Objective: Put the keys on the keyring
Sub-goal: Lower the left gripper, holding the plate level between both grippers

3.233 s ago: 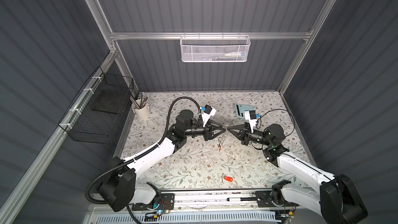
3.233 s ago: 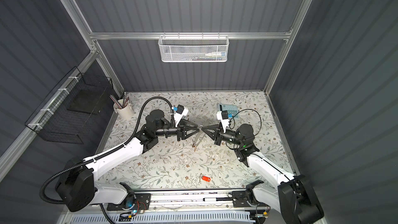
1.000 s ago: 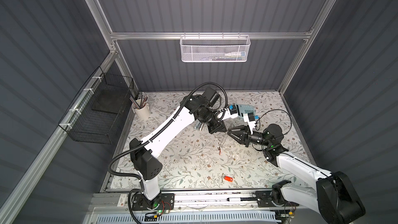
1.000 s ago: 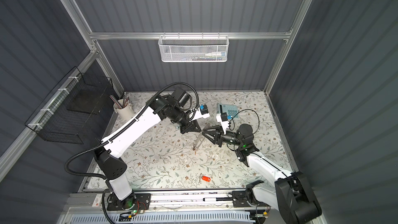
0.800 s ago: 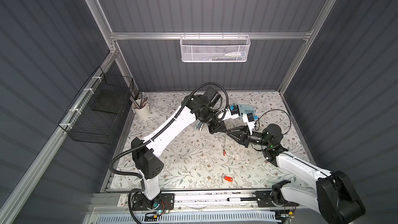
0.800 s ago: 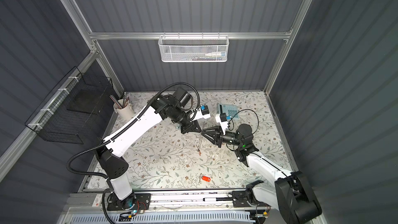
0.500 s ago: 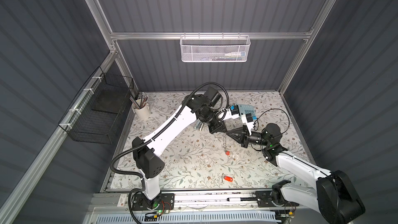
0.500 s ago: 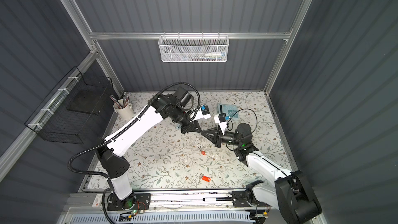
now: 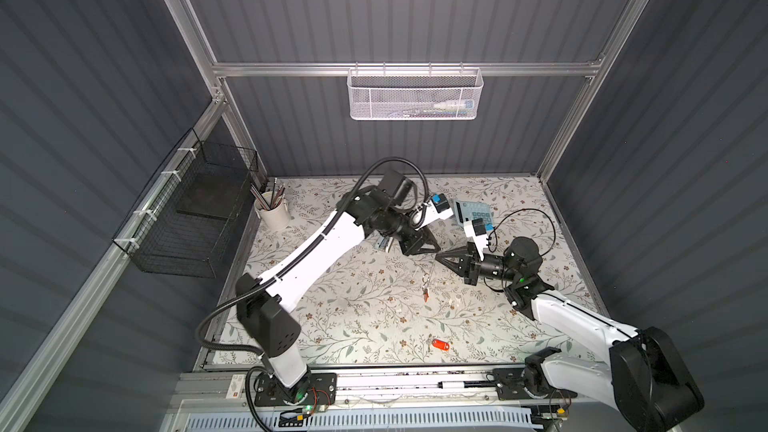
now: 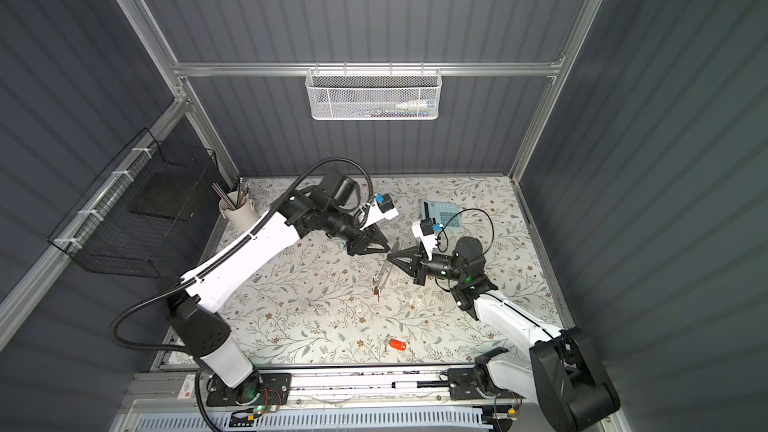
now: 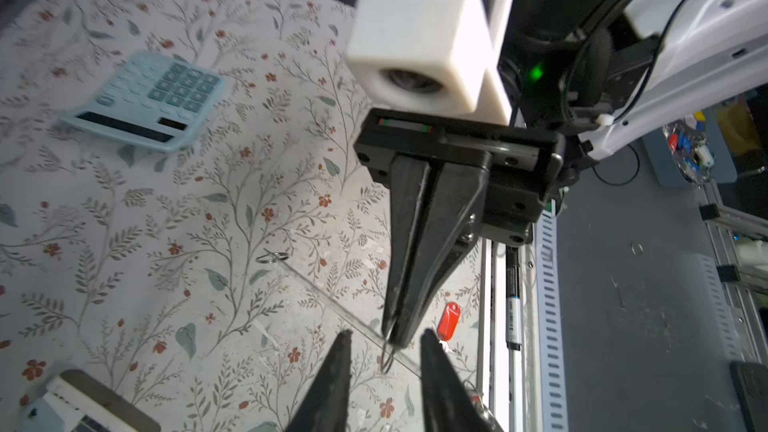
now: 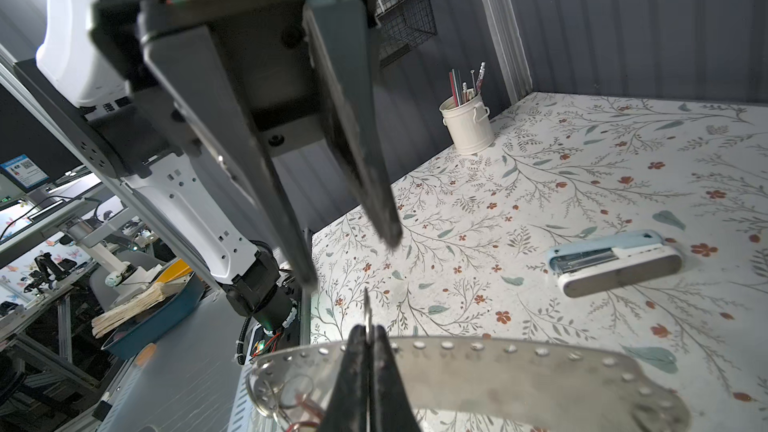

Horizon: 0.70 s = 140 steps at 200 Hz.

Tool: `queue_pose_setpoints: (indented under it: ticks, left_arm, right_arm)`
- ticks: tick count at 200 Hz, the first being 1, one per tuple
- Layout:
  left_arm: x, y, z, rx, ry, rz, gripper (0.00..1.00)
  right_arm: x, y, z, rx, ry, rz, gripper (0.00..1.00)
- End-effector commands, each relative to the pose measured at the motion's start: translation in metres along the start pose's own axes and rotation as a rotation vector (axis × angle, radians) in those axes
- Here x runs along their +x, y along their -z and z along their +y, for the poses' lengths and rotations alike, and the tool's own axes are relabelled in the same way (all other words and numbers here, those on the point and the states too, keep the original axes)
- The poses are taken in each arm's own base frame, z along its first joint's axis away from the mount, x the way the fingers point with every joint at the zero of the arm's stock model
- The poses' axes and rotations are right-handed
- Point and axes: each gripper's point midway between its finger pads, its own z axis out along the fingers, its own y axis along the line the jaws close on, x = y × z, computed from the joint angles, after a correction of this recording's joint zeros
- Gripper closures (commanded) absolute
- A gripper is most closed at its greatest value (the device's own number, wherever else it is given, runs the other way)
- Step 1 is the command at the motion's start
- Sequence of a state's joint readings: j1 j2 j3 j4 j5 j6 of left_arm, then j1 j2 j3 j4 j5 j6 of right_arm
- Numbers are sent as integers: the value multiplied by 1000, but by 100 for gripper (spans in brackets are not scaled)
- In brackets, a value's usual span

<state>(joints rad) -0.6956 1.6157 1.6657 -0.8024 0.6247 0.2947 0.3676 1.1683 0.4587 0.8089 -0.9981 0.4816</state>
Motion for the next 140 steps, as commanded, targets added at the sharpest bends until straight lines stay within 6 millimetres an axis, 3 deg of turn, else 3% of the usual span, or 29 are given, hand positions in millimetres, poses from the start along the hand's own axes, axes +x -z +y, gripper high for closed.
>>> queue_pose_setpoints:
  ticks: [1,28,81,114,140]
  left_arm:
    - [-39,49,3,-32,36,-310,60]
    - [-13,50,1,-57,67,-432,48]
    - [13,26,4,3,213,-615,51]
    - [17,2,-3,39,218,-596,54]
    - [15,-2,-4,59,225,-616,55]
  right_arm:
    - [-19,-1,8,-21,45,-47,100]
    - [-23,-1,7,-15,43,-62,100]
    - [-30,0,7,-12,41,-104,100]
    - [-31,-1,6,-22,24,-115,100]
    - [-30,-1,6,-23,17,-112,100]
